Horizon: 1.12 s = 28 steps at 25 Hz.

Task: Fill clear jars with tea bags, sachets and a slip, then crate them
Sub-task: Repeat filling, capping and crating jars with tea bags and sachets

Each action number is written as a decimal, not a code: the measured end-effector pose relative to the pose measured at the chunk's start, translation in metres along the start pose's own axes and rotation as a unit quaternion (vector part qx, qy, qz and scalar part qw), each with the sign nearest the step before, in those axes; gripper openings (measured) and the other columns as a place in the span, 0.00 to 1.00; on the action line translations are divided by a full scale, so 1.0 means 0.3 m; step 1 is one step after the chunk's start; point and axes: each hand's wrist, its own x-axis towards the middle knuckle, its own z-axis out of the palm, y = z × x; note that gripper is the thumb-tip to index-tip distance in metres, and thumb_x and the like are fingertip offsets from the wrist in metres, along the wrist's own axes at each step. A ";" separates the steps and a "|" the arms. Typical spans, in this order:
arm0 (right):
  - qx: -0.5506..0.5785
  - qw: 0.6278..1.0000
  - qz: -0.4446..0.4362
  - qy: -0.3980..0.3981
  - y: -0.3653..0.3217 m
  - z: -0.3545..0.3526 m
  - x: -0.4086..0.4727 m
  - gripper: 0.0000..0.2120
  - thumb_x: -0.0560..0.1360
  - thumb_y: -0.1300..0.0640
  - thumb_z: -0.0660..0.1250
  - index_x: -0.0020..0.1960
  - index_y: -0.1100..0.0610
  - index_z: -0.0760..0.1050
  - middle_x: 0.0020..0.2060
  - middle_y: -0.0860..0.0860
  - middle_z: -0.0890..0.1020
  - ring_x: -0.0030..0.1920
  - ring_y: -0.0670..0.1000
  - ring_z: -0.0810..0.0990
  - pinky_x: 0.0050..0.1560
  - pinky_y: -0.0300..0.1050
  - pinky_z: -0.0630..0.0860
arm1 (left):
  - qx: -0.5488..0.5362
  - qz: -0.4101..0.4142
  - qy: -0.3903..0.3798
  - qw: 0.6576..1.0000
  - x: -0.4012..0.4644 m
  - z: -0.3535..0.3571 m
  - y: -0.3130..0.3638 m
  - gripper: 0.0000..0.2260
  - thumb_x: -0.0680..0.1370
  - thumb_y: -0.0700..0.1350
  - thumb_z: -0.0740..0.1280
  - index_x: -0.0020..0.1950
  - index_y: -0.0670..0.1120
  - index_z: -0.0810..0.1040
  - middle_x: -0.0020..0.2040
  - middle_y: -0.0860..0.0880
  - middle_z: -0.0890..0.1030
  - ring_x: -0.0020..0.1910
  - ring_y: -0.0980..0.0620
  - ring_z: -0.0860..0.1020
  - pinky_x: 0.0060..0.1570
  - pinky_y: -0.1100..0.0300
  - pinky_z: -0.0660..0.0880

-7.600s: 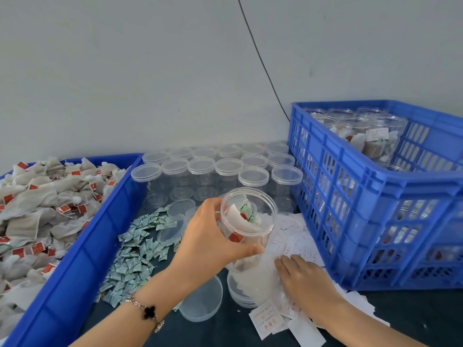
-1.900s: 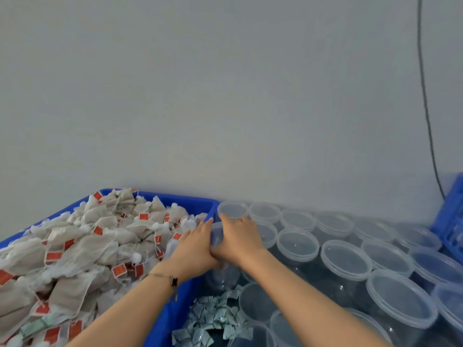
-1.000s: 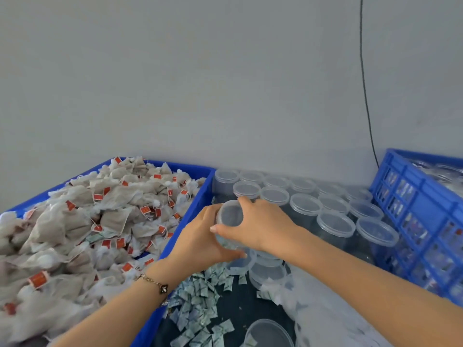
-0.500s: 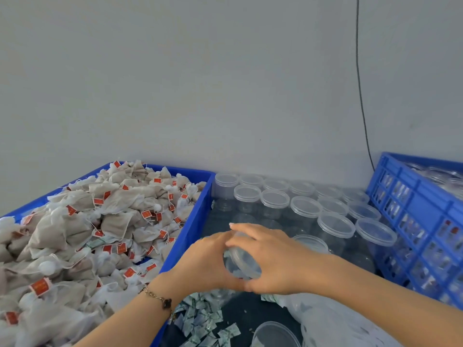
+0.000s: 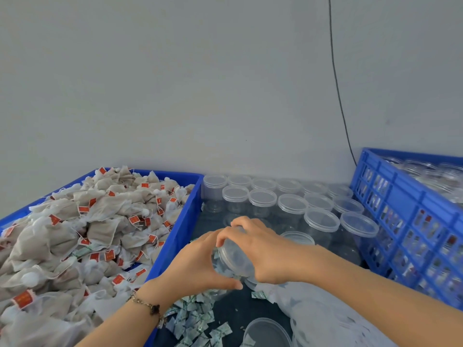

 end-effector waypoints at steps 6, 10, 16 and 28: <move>-0.089 0.996 -0.017 -0.021 0.014 0.039 0.011 0.49 0.67 0.50 0.75 0.70 0.35 0.41 0.72 0.48 0.45 0.75 0.56 0.45 0.70 0.65 0.52 | 0.079 0.018 0.005 0.997 0.002 -0.007 -0.016 0.43 0.59 0.68 0.72 0.71 0.62 0.63 0.61 0.64 0.72 0.54 0.64 0.73 0.50 0.69 0.71; 0.029 0.995 0.100 0.001 0.012 0.063 0.048 0.45 0.66 0.24 0.55 0.70 0.32 0.29 0.76 0.57 0.51 0.72 0.61 0.63 0.63 0.55 0.66 | 0.132 0.060 0.028 0.989 -0.004 -0.012 -0.028 0.47 0.62 0.67 0.73 0.76 0.56 0.59 0.66 0.61 0.70 0.61 0.62 0.71 0.49 0.70 0.68; 0.010 0.995 -0.042 0.089 0.030 -0.047 0.048 0.39 0.64 0.42 0.72 0.67 0.32 0.54 0.67 0.45 0.60 0.65 0.48 0.64 0.60 0.41 0.67 | 0.004 0.044 0.112 0.993 0.009 -0.044 -0.002 0.42 0.61 0.62 0.76 0.72 0.54 0.65 0.63 0.66 0.67 0.59 0.68 0.69 0.52 0.79 0.65; 0.073 0.988 -0.134 -0.034 -0.038 -0.152 0.043 0.32 0.67 0.73 0.64 0.58 0.39 0.71 0.72 0.34 0.52 0.69 0.28 0.51 0.59 0.31 0.67 | -0.072 -0.014 0.107 0.992 0.005 -0.062 -0.005 0.37 0.57 0.67 0.73 0.62 0.56 0.71 0.50 0.62 0.76 0.48 0.67 0.74 0.42 0.72 0.70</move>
